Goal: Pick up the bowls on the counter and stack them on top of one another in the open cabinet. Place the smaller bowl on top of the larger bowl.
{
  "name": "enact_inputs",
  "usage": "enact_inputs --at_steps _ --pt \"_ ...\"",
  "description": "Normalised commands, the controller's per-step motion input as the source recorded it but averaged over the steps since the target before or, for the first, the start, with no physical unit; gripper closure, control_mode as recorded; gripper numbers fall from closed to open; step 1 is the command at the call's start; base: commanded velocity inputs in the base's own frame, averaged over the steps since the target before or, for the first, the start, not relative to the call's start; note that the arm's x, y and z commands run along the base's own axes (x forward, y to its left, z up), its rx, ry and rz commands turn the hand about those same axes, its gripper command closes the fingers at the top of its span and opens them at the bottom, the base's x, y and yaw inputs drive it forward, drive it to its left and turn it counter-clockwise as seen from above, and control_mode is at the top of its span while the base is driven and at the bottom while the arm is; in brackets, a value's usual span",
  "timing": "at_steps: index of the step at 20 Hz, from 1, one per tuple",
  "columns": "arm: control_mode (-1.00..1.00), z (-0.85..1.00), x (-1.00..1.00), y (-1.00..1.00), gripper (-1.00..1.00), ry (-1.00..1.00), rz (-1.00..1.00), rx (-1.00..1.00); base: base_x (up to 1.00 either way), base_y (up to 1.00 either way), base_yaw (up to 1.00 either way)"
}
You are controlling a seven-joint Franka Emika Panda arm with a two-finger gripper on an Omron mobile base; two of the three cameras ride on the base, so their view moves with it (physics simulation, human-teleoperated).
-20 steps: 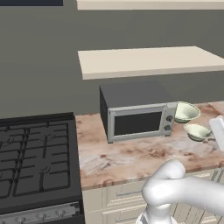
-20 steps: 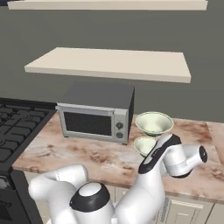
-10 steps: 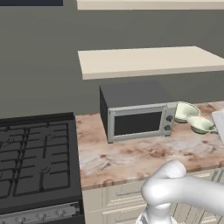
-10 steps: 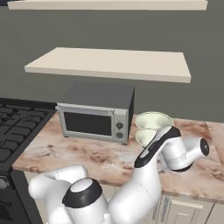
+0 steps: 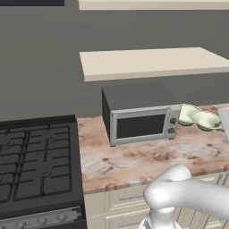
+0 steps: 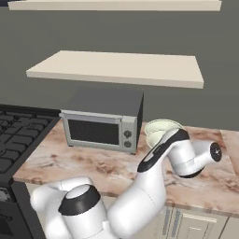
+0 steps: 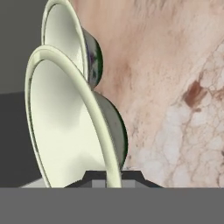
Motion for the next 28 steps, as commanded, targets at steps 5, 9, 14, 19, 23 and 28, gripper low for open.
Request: enact_inputs --at_steps 5,9,14,19,23,28 --pt "-1.0 0.22 0.22 0.02 1.0 -0.03 0.0 -0.05 0.0 0.0 0.0" --pt "-1.0 0.16 0.31 0.06 1.0 0.0 0.0 -0.05 0.0 0.0 0.0" --pt "-1.0 0.08 0.38 0.03 1.0 0.0 0.0 -0.04 0.0 0.0 0.0" --pt "-1.0 0.0 0.37 0.0 1.0 0.0 0.0 -0.01 0.0 0.0 0.0" --pt "-1.0 0.0 0.37 0.0 1.0 0.0 0.0 0.0 0.0 0.0 0.0" --pt "-1.0 0.0 0.38 0.0 1.0 0.0 0.0 0.0 0.0 0.0 0.0"
